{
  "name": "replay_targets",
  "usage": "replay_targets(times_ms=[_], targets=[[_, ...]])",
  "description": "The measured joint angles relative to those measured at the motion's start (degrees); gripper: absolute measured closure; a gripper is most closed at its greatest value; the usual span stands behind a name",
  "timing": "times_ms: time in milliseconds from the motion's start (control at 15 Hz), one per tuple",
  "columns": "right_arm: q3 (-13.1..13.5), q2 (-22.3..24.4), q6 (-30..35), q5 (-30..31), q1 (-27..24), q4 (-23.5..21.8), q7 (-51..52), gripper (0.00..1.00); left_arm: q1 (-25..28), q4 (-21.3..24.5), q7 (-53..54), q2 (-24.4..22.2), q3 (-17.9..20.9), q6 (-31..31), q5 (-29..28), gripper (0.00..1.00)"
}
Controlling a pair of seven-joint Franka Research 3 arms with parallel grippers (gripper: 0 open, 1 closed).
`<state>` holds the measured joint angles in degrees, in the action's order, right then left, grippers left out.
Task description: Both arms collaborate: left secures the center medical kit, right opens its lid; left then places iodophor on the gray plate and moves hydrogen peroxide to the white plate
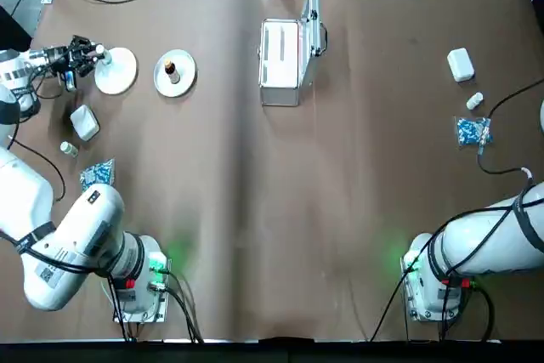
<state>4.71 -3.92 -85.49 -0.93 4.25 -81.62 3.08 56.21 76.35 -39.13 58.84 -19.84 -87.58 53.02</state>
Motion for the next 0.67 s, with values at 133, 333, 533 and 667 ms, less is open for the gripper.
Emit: replay_targets(times_ms=[133, 333, 533, 667], targets=[[-0.05, 0.00, 0.00, 0.00, 0.03, 0.00, 0.00, 0.01, 0.00, -0.08, 0.06, 1.07, 0.00, -0.19, 0.25, 0.68], [-0.07, 0.00, -0.10, 0.00, 0.03, 0.00, 0.00, 0.01, -0.01, -0.51, 0.06, 1.53, 0.07, -0.75, 0.31, 0.68], [-0.07, 0.00, -0.10, 0.00, 0.03, 0.00, 0.00, 0.01, -0.01, -0.58, 0.06, 1.74, 0.24, -0.89, 0.31, 0.68], [-0.13, 0.00, -0.12, -0.02, 0.08, 0.00, 0.00, 0.01, 0.00, -0.60, 0.06, 2.31, 0.49, -0.94, 0.31, 0.68]])
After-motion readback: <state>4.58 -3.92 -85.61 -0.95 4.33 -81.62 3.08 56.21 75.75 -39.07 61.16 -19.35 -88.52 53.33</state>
